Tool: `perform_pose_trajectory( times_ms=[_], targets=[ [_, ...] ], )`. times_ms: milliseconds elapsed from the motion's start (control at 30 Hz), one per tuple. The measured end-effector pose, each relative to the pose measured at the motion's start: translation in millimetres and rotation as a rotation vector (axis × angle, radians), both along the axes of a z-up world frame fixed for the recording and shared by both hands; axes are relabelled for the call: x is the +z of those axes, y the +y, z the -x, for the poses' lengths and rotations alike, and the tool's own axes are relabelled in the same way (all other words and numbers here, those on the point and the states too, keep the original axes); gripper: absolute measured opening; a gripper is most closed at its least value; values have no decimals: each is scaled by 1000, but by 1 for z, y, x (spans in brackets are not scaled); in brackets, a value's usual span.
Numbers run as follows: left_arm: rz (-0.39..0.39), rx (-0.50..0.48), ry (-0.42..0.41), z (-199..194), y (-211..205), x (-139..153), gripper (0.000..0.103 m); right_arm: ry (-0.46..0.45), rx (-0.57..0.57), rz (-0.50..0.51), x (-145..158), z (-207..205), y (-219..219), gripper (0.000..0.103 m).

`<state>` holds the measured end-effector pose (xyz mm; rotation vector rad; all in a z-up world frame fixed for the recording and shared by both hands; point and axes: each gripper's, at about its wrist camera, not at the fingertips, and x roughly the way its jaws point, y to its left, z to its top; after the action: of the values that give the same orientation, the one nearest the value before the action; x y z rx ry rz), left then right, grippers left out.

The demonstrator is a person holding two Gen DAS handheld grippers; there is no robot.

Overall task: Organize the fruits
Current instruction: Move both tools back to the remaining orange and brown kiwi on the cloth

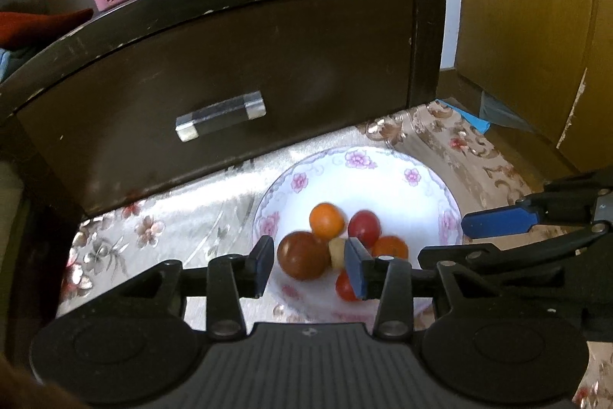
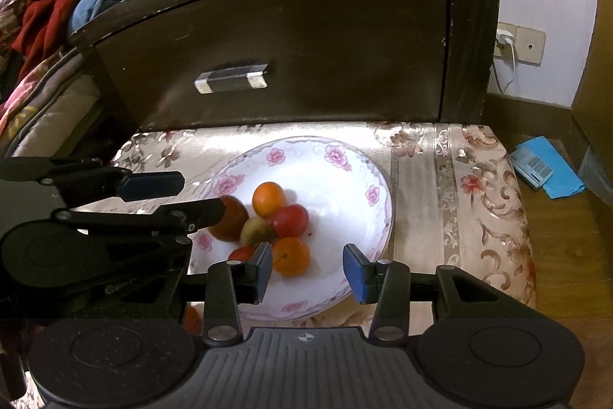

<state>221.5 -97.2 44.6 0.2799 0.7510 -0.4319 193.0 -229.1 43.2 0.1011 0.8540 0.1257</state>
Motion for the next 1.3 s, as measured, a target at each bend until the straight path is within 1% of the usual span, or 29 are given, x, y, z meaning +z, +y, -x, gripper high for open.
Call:
perform_pose_trajectory(
  times_ms=[367,467,667,867,1300],
  targets=[
    [-6,23,26,20,31,-3,51,36,71,18,-4,17,29,39],
    [-10,29,43,27,43,-5,51,47,111,22,-6,21,39,41],
    [-50,35,83,37,62,-17,51,80,206,29,-15,28,61,41],
    [-69,20,116,37,74,-25,51,109,264,38,-28,23,80,41],
    [-93,17,159,32,91,-39,53,126,309,72,-53,2,104,40]
  ],
)
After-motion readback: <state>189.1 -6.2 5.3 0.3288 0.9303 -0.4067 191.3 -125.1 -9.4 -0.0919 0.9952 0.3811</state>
